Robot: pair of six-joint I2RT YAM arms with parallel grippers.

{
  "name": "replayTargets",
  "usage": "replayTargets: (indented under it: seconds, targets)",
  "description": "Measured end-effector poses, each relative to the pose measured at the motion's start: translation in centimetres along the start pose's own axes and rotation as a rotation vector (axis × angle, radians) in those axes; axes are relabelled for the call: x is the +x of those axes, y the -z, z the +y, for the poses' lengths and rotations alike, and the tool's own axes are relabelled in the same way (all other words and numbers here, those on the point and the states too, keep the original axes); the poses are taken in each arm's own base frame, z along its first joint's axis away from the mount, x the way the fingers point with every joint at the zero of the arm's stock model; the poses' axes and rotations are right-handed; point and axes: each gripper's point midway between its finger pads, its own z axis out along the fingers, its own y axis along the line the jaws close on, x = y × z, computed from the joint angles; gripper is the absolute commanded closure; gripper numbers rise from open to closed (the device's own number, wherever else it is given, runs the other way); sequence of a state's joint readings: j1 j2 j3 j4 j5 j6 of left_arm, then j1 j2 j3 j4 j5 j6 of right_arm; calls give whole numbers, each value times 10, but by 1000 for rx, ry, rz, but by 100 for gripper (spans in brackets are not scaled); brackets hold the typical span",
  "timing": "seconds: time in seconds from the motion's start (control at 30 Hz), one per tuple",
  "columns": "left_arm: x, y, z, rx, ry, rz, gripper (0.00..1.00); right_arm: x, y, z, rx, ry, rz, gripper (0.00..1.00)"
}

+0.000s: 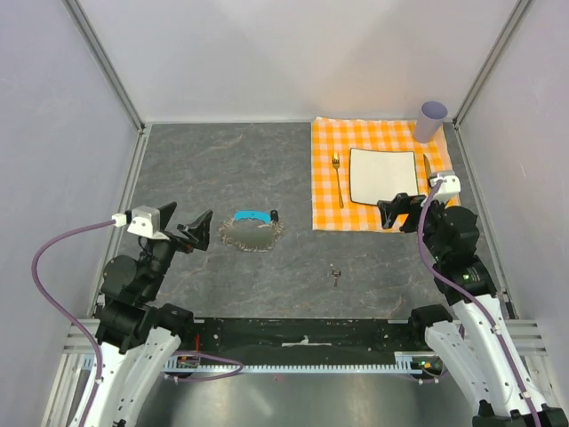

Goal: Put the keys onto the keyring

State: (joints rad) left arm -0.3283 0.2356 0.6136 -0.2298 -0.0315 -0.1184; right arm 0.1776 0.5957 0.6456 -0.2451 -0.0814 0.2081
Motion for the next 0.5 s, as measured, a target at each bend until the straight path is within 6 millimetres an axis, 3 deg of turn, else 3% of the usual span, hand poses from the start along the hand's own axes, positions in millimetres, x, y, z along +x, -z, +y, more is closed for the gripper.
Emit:
replayTargets:
  seconds: [0.5]
  targets:
    - [-1, 2, -6, 39, -2, -5, 2, 6, 0, 19, -103, -3, 29, 2]
